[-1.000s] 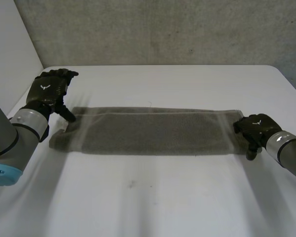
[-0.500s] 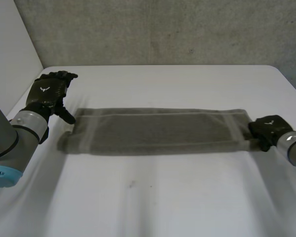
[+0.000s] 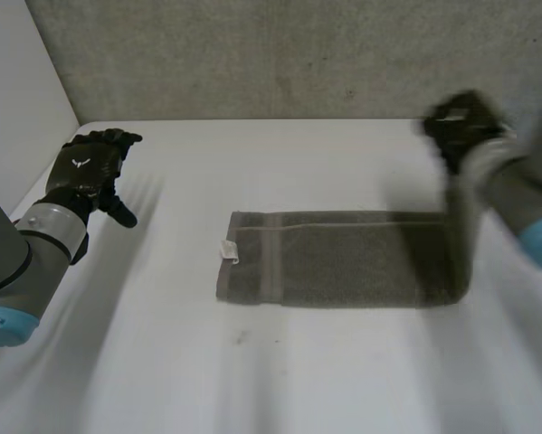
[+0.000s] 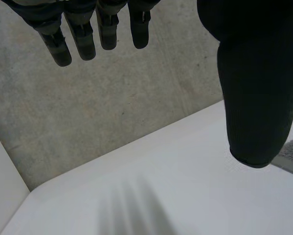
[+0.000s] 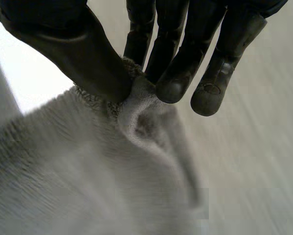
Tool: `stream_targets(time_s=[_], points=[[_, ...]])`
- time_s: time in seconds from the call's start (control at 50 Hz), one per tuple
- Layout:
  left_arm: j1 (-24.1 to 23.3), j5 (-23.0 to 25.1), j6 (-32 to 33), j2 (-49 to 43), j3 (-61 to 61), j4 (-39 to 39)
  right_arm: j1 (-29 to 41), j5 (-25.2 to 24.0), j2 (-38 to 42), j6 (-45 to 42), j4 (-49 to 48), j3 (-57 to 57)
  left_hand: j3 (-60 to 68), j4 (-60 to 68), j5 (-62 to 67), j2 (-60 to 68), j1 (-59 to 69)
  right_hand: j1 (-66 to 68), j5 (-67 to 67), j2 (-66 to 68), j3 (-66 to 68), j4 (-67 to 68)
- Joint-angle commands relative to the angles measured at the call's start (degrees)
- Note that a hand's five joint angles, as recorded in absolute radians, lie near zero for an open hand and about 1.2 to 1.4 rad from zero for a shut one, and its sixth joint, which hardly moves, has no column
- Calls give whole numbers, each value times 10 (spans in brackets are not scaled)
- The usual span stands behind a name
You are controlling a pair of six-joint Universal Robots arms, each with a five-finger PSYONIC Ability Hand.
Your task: Fold the towel.
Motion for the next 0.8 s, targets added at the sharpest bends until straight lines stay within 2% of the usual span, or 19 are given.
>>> stream_targets(time_s=[0.02, 0.16, 0.18, 0.2, 0.22, 0.24, 0.26, 0.32, 0.36, 0.4, 0.46, 0.5, 0.62, 0.72, 0.8], points=[[-3, 1, 0, 1, -3, 0, 258, 1, 111, 6, -4, -16, 7, 6, -16, 5, 2, 49, 40, 54, 36, 34], [-4, 1, 1, 1, -3, 0, 316, 1, 172, 4, -9, -10, 7, 6, -16, 5, 2, 49, 40, 54, 36, 34], [-5, 1, 1, 1, -3, 0, 317, 4, 179, 3, -11, -11, 7, 6, -16, 5, 2, -7, -16, -2, -20, -22], [-7, 1, 2, 1, -3, 0, 317, 4, 179, 3, -11, -11, 5, 4, -18, 4, 0, -8, -17, -2, -21, -23], [-7, 1, 2, 1, -3, 0, 317, 10, 178, 2, -10, -9, 5, 4, -18, 4, 0, -332, -342, -327, -346, -348], [-9, 1, 2, 1, -4, 0, 317, 10, 178, 2, -10, -9, 5, 4, -18, 4, 0, -336, -345, -330, -349, -351], [-11, 1, 1, 1, -4, -1, 314, 19, 172, 5, -9, -4, 5, 4, -18, 4, 0, -651, -660, -646, -664, -666], [-18, 1, 2, 1, -4, -3, 307, 29, 127, 14, -14, 18, 5, 4, -18, 4, 0, -651, -660, -646, -664, -666], [-44, 0, 1, 2, -4, -5, 294, 27, 95, 23, -21, 41, 5, 4, -18, 4, 0, -651, -660, -646, -664, -666], [-58, 0, 0, 4, -3, -6, 250, 21, 29, 65, -58, 101, 5, 4, -18, 4, 0, -651, -660, -646, -664, -666], [-85, -1, 0, 18, 2, -7, 227, 16, -6, 91, -74, 135, 5, 4, -18, 4, 0, -651, -660, -646, -664, -666], [-99, -1, 0, 26, 4, -7, 186, 2, -58, 137, -93, 195, 7, 6, -16, 5, 2, -651, -660, -646, -664, -666], [-145, -5, 1, 14, 24, -6, 117, -25, -79, 164, -90, 260, 7, 6, -16, 5, 2, -651, -660, -646, -664, -666], [-184, -8, 4, -32, 37, -6, 33, -46, -74, 142, -98, 332, 8, 7, -14, 7, 3, -651, -660, -646, -664, -666], [-194, -8, 7, -53, 40, -6, 2, -57, -59, 124, -103, 350, 8, 7, -14, 7, 3, -651, -660, -646, -664, -666]])
